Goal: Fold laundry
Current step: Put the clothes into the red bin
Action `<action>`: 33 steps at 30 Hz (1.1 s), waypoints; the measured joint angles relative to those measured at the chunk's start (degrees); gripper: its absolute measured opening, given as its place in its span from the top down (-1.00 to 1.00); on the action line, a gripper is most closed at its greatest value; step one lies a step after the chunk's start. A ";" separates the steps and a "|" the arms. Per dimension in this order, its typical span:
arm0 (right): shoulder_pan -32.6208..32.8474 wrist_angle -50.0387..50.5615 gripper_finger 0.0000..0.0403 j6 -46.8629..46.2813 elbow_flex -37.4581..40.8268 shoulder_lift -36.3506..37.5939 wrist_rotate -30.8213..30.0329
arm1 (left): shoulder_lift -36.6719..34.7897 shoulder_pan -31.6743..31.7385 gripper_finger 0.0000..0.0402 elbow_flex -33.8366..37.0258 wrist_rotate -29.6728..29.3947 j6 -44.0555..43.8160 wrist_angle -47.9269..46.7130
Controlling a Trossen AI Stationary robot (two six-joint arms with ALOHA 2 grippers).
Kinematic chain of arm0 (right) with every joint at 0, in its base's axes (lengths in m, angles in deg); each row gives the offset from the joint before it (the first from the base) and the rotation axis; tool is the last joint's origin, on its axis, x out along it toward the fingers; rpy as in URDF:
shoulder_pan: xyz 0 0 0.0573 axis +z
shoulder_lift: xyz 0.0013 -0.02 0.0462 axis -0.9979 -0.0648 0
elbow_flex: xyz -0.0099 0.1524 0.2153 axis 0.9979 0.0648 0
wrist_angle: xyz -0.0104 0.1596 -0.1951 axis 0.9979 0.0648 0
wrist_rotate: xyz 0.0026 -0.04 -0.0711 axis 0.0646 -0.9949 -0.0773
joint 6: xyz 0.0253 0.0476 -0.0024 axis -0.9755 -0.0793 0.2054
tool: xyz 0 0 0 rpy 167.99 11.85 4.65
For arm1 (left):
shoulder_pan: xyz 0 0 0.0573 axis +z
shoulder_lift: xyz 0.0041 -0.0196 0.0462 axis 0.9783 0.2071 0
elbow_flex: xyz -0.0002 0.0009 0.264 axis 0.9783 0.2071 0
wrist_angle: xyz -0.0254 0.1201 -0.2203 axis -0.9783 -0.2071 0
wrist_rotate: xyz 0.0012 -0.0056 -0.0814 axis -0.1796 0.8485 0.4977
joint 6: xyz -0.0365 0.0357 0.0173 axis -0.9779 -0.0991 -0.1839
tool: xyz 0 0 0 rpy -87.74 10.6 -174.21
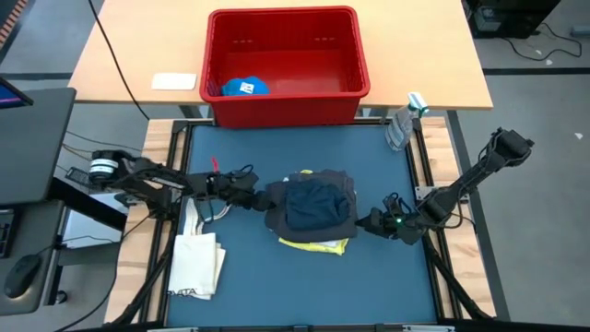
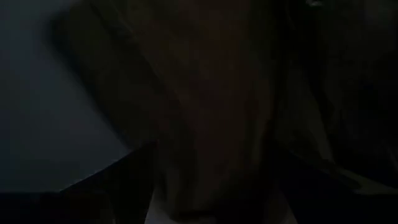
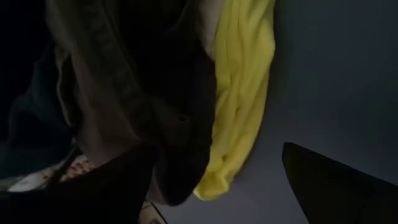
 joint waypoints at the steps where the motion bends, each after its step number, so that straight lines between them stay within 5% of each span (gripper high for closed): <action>1: -0.49 -0.74 -0.77 0.43 0.43 -0.13 0.04 | 1.61 0.13 -0.55 0.12 0.57 -0.03 2.08; 6: -3.23 -0.71 -0.77 1.10 1.46 -0.90 1.09 | 12.06 0.13 -0.55 -0.49 3.49 -2.13 16.25; 11: -8.12 -2.74 -0.77 5.87 1.46 -2.93 4.27 | 18.68 0.11 -0.55 -3.72 4.96 -3.54 20.41; 21: -22.66 -18.47 -0.77 20.01 3.44 -10.64 17.58 | 19.95 0.02 -0.55 -6.30 5.16 1.24 20.56; 33: -33.74 -38.58 -0.77 29.58 -0.02 -28.88 32.08 | 20.13 -0.06 -0.53 -7.68 1.75 2.25 20.42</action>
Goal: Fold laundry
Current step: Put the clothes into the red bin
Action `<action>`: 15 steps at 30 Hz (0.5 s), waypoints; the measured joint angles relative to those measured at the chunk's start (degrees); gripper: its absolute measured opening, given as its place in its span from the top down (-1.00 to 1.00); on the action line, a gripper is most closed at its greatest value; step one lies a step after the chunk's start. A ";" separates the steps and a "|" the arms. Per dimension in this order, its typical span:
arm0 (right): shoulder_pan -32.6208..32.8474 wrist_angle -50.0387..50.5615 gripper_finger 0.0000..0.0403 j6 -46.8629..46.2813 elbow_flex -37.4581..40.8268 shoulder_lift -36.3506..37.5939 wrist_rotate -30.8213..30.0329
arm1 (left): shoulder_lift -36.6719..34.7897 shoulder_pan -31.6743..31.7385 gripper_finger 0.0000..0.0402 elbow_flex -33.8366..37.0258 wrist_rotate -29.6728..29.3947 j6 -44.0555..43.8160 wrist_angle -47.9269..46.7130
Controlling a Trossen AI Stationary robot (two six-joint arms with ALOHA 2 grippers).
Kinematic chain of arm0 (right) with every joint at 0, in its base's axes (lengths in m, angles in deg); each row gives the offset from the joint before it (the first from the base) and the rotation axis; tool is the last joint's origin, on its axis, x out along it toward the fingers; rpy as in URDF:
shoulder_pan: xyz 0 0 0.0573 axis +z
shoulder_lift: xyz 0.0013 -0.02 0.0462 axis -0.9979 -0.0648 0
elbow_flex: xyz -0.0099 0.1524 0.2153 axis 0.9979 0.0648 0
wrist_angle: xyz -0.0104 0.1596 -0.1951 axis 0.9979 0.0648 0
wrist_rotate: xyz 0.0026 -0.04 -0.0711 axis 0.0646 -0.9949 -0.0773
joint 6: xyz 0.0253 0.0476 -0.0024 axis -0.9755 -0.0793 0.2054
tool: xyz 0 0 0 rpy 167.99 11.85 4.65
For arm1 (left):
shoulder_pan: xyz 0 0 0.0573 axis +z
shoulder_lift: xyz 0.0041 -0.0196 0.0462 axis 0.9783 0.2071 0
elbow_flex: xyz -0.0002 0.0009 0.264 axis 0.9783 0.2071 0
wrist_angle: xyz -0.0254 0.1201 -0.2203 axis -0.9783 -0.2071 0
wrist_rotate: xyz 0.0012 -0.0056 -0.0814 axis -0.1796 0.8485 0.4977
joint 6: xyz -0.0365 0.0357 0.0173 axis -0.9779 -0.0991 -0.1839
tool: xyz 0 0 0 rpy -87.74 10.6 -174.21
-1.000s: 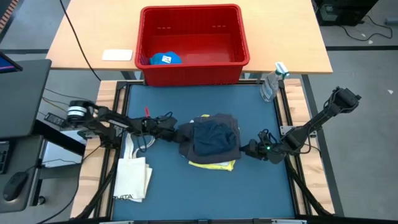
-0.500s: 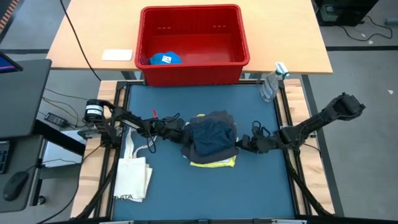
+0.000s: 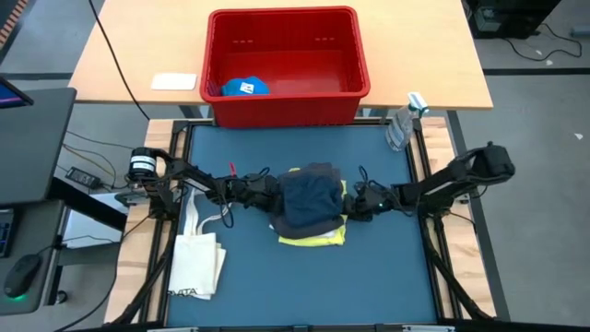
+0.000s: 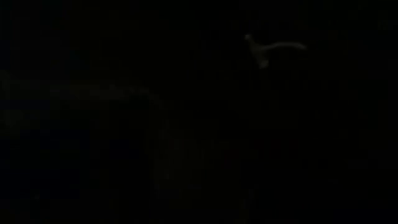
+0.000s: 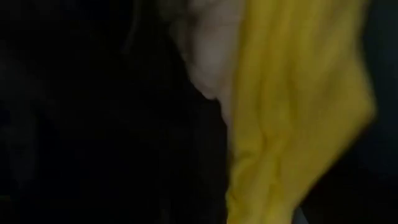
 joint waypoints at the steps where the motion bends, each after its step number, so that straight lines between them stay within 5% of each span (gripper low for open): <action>1: -0.45 -0.68 -0.76 0.68 -0.82 -1.16 0.63 | 0.01 0.00 -0.51 -0.03 -0.39 -0.10 -0.03; 15: -5.64 -1.62 -0.57 7.74 -9.80 -11.53 8.70 | 4.28 -0.94 -0.22 -4.26 -2.37 -0.07 0.12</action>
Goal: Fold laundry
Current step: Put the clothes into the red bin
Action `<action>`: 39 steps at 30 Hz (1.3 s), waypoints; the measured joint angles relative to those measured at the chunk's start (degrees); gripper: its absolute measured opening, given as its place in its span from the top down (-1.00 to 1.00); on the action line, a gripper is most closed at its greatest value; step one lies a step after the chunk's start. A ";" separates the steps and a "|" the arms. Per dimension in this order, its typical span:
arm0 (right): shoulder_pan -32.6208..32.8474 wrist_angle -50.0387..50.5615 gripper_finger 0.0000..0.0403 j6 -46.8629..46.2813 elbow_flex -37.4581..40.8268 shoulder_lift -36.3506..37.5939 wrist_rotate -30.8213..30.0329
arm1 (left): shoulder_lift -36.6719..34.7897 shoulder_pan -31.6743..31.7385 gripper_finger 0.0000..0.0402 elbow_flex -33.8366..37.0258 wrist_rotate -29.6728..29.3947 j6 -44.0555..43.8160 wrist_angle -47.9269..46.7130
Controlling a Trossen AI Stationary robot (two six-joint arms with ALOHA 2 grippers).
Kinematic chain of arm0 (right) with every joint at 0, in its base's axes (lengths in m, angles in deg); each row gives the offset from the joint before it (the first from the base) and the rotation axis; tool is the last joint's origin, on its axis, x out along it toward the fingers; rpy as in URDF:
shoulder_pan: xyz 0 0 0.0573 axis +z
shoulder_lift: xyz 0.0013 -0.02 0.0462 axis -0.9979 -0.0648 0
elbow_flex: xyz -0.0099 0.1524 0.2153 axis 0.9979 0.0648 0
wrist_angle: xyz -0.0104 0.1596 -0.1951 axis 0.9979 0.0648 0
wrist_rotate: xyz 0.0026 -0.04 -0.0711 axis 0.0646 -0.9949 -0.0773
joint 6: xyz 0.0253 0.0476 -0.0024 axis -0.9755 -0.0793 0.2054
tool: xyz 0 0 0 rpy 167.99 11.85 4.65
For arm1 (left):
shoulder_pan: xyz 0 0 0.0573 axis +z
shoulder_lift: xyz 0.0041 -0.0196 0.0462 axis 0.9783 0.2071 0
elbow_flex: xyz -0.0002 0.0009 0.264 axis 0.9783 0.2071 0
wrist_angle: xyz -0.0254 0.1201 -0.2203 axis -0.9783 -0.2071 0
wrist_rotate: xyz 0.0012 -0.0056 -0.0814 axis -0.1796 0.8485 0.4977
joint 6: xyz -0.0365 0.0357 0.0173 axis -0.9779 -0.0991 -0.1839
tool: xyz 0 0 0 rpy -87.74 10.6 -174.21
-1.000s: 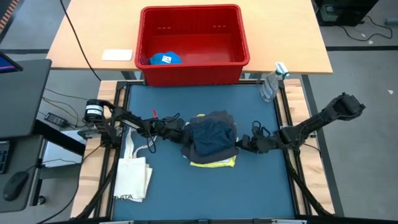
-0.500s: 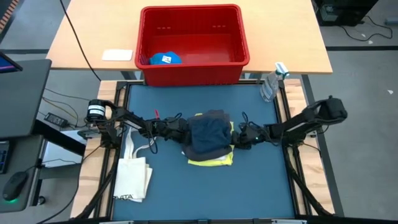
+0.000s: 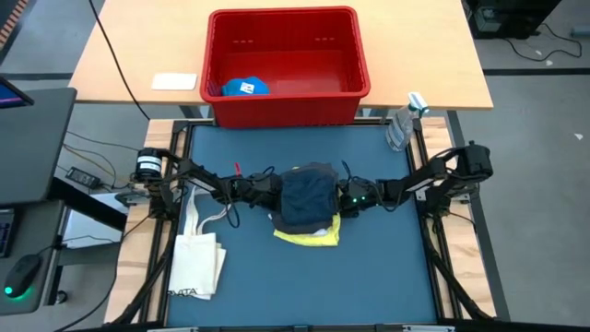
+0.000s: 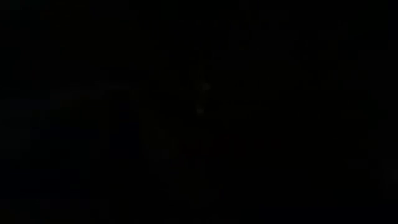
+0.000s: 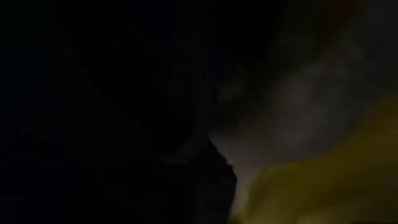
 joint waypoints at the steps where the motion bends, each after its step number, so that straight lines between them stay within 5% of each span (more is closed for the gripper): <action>1: -0.08 -0.08 -0.51 0.02 -0.19 -0.19 0.04 | 0.00 0.00 -0.17 0.00 0.00 0.03 0.21; 10: -0.20 -4.60 0.37 -3.20 -0.21 0.08 0.98 | -1.89 0.72 0.62 -0.02 2.06 0.41 1.89; 26: -7.26 -6.42 0.38 -5.55 -0.87 14.30 0.59 | -18.27 9.60 0.70 -2.96 6.87 0.33 -6.32; 39: -18.46 7.73 0.38 -0.40 -15.63 22.15 4.30 | -20.76 18.71 0.70 -33.41 10.90 19.26 -43.50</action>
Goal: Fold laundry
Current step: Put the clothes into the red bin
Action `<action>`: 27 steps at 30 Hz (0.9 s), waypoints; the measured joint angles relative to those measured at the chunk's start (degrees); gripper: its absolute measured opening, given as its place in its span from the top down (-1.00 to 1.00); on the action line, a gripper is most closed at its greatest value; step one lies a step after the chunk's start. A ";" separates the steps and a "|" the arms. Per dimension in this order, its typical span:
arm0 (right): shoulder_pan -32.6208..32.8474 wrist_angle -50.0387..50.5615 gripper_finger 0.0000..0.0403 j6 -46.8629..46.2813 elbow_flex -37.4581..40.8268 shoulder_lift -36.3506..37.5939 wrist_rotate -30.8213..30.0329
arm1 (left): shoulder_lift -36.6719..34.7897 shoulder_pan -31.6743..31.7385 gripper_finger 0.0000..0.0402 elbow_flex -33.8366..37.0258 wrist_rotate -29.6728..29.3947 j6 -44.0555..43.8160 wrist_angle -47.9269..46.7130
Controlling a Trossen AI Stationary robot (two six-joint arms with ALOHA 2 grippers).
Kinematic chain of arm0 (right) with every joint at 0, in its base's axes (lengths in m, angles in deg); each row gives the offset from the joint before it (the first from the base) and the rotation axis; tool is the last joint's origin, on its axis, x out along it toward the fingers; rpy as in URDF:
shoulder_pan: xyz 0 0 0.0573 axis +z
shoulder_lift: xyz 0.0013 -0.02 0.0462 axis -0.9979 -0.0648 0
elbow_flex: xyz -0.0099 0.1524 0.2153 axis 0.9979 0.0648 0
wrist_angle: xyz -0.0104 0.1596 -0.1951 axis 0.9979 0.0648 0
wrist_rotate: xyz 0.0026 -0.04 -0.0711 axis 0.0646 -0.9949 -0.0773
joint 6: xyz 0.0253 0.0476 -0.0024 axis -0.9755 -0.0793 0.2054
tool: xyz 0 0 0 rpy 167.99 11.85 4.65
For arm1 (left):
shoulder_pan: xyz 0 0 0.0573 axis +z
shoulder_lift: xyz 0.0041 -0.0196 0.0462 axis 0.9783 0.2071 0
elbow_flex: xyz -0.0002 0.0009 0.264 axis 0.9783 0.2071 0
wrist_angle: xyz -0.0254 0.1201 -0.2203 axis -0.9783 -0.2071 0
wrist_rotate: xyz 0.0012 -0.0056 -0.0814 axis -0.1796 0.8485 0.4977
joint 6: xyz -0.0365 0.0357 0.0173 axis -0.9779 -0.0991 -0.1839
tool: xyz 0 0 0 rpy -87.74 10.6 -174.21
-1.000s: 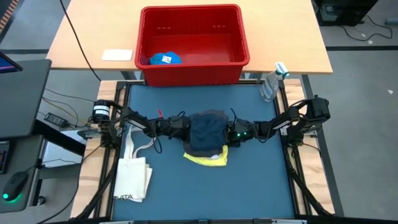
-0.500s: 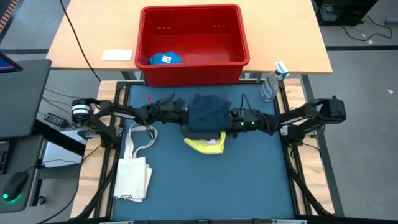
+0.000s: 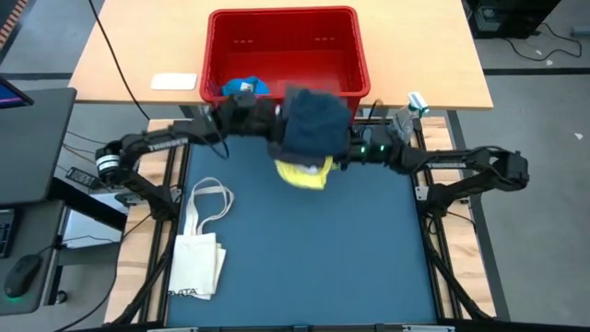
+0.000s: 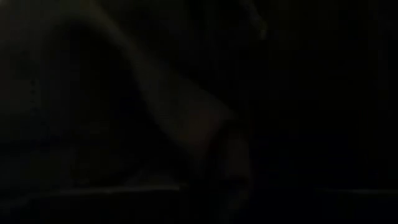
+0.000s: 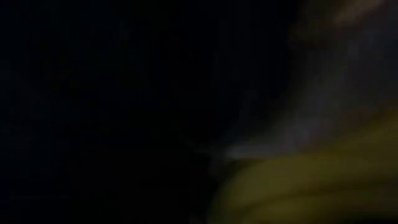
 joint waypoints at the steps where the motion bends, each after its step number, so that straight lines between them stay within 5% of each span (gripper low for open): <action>1: -1.16 1.30 0.38 1.04 -1.80 0.56 0.25 | 0.01 1.19 0.70 -2.80 0.60 1.37 -2.06; 9: -12.00 14.05 0.38 9.35 -23.48 -4.22 8.34 | 2.31 10.63 0.70 -22.73 4.76 10.07 -13.27; 27: -28.16 27.13 0.38 13.82 -84.22 -46.08 17.24 | 26.97 36.45 0.71 -57.77 18.60 11.37 -14.13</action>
